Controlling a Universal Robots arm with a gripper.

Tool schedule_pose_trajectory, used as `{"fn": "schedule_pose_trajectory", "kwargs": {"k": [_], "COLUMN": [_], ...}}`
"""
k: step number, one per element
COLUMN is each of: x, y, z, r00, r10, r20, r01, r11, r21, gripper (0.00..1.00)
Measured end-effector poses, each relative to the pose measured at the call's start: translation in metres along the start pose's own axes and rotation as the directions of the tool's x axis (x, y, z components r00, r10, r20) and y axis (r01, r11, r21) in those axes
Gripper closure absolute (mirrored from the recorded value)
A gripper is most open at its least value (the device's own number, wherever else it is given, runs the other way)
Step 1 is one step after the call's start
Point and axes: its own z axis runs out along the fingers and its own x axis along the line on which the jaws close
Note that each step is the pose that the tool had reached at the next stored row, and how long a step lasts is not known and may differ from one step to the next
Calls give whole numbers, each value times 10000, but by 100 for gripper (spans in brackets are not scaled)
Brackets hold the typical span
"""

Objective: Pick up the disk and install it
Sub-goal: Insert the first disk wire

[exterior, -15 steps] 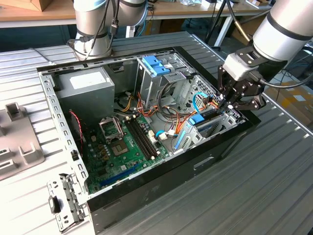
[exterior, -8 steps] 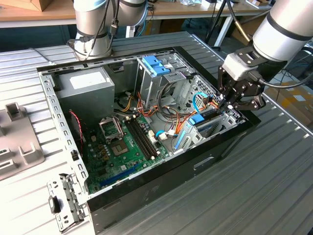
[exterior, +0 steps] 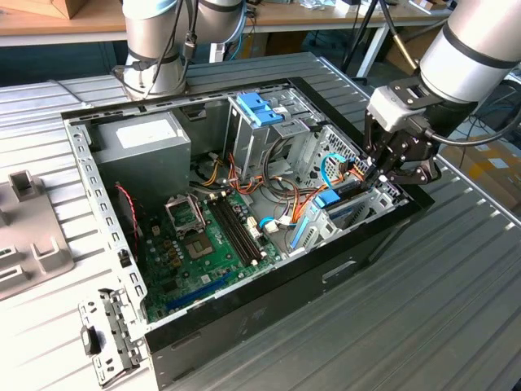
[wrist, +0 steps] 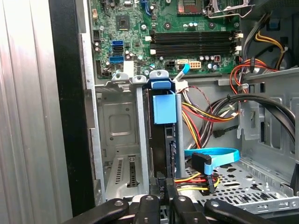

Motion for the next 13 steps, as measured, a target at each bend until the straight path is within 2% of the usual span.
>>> {"fn": "schedule_pose_trajectory", "kwargs": {"k": [4, 6, 13], "x": [-29, -62, -123], "y": [6, 45, 86], "z": [7, 10, 53], "r00": [10000, 10000, 10000], "r10": [54, 53, 56], "r20": [-4, -3, -1], "r01": [-54, -53, -56], "r11": [10000, 10000, 10000], "r21": [5, 5, 5], "gripper": [83, 83, 83]}}
